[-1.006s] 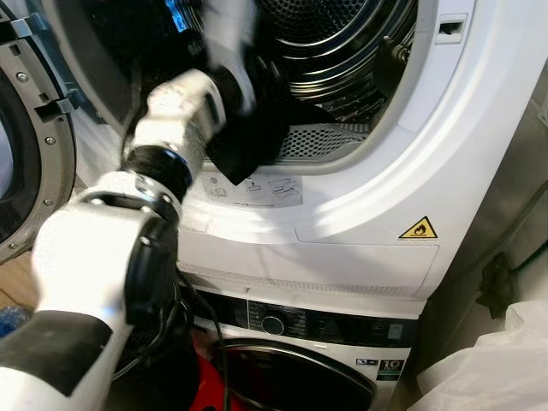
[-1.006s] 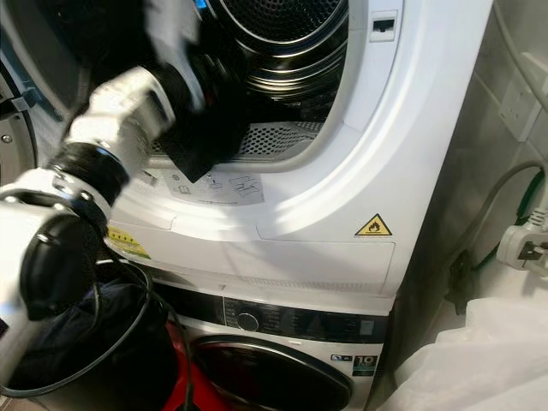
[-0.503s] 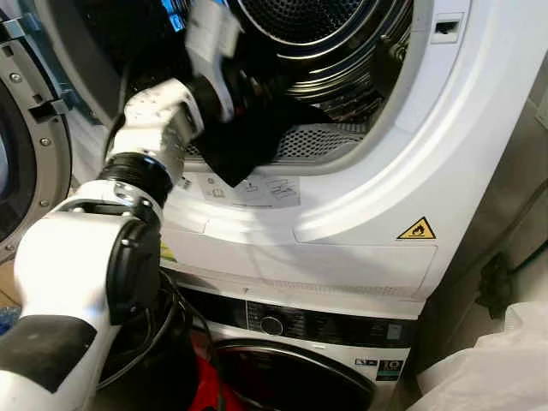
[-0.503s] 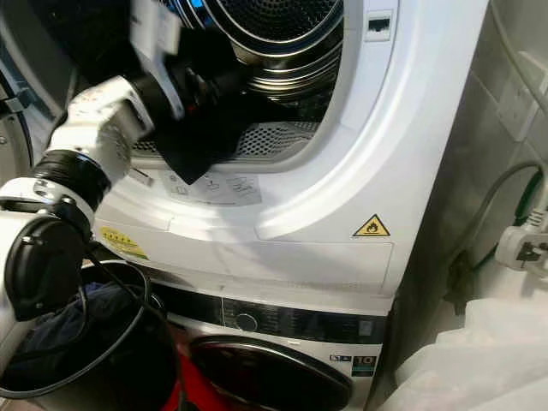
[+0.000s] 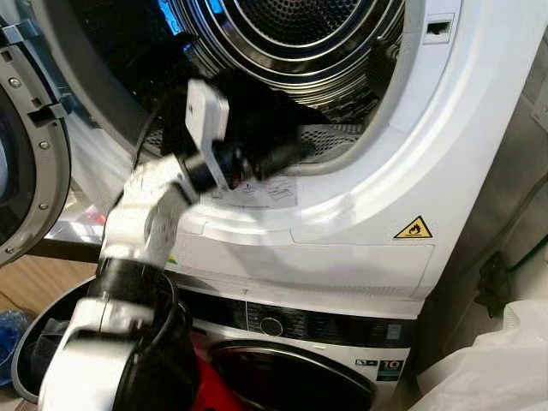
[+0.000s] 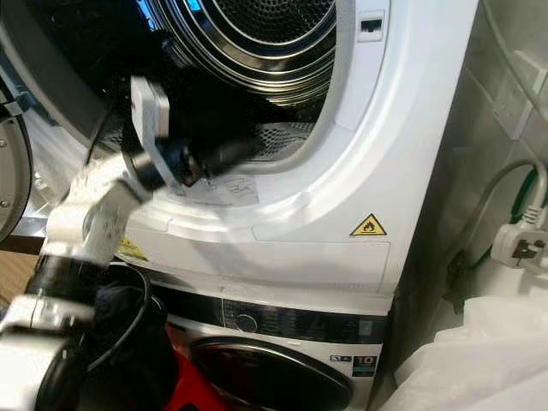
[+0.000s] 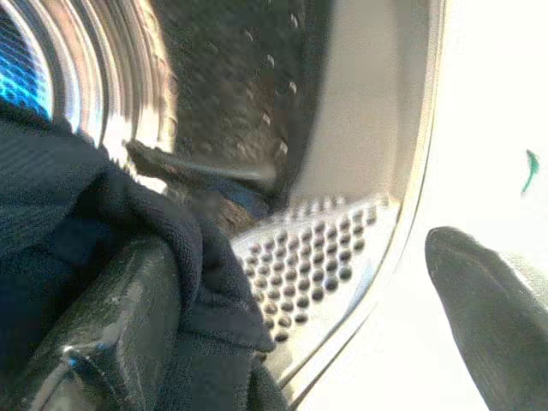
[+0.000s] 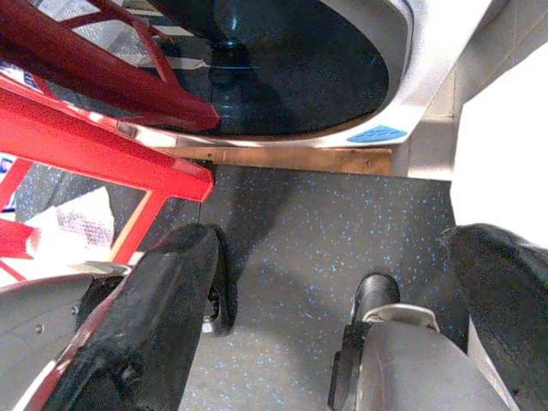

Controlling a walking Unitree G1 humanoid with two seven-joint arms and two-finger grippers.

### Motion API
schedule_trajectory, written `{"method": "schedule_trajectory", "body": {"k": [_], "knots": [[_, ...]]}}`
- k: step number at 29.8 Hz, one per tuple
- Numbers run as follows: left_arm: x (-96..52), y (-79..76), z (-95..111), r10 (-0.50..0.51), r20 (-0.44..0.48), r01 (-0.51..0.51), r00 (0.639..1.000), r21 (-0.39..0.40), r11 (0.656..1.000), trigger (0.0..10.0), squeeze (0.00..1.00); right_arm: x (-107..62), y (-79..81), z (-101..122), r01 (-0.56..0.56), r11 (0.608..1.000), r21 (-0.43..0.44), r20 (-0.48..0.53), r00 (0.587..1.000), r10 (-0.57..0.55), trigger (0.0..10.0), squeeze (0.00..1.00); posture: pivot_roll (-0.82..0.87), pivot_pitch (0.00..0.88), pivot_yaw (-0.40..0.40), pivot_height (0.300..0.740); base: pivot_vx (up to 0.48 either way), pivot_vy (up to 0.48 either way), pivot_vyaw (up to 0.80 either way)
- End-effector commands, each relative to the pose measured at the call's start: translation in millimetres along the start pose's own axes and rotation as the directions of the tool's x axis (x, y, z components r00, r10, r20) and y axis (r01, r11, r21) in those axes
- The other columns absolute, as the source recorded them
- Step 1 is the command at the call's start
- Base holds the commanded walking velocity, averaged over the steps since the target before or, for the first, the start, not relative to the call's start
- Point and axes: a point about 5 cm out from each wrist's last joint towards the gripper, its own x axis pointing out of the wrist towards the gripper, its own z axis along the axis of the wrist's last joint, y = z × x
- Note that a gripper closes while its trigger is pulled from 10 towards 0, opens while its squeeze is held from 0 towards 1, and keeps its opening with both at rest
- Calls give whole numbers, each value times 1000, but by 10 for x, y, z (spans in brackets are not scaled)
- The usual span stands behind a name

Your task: Clothes washing

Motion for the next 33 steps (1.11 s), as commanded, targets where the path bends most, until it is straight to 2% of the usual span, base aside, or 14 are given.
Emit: {"method": "schedule_trajectory", "body": {"k": [1,5,10,11,14,16,19,21,22,25,28,31,32,33], "knots": [[-30,-23,174,35,44,-37,998,38,999,10000,0,-8,77,-38,-24,1000,-4,-17,1000,23,10000,0,37,0,171,740,0,0,0],[-151,-178,343,91,97,-96,991,46,994,10000,0,-7,81,-35,-28,1000,-6,-18,999,28,10000,0,47,0,166,740,0,0,0],[-325,-214,285,184,69,-186,981,35,982,10000,0,-4,83,-24,-30,1000,-4,-15,999,30,10000,0,47,0,167,740,0,0,0],[-449,-298,226,198,33,-199,980,2,980,10000,0,-4,83,-23,-31,1000,-4,-14,999,31,10000,0,49,0,168,740,0,0,0],[-524,-391,155,177,-17,-177,984,-17,984,10000,0,-5,83,-27,-33,999,-8,-15,999,33,10000,0,53,0,166,740,0,0,0],[-670,-582,11,103,-149,-110,983,-41,993,10000,0,-6,89,-31,-37,999,-12,-16,999,37,10000,0,63,0,162,740,0,0,0],[-769,-657,-23,98,-173,-107,980,-46,993,10000,0,-7,92,-34,-41,999,-16,-17,999,41,10000,0,65,0,160,740,0,0,0],[-807,-591,1,200,-155,-204,967,-12,979,10000,0,-7,95,-33,-44,999,-17,-16,999,43,10000,0,67,0,160,740,0,0,0],[-807,-591,1,200,-155,-204,967,-12,979,10000,0,-7,95,-33,-44,999,-17,-16,999,43,10000,0,67,0,160,740,0,0,0],[-853,-482,-19,347,-140,-344,927,50,938,10000,0,-6,100,-31,-47,999,-22,-17,999,47,10000,0,72,0,157,740,0,0,0],[-865,-443,-46,397,-134,-394,908,52,918,10000,0,-6,108,-29,-51,998,-27,-17,999,51,10000,0,77,0,156,740,0,0,0],[-834,-433,-117,393,-144,-395,908,17,918,10000,0,-4,123,-22,-57,998,-33,-18,998,56,10000,0,77,0,152,740,0,0,0],[-791,-492,-192,321,-176,-332,930,-34,943,10000,0,0,130,-5,-58,998,-33,-14,998,58,10000,0,66,0,155,740,0,0,0],[-791,-492,-192,321,-176,-332,930,-34,943,10000,0,0,130,-5,-58,998,-33,-14,998,58,10000,0,66,0,155,740,0,0,0]]}}
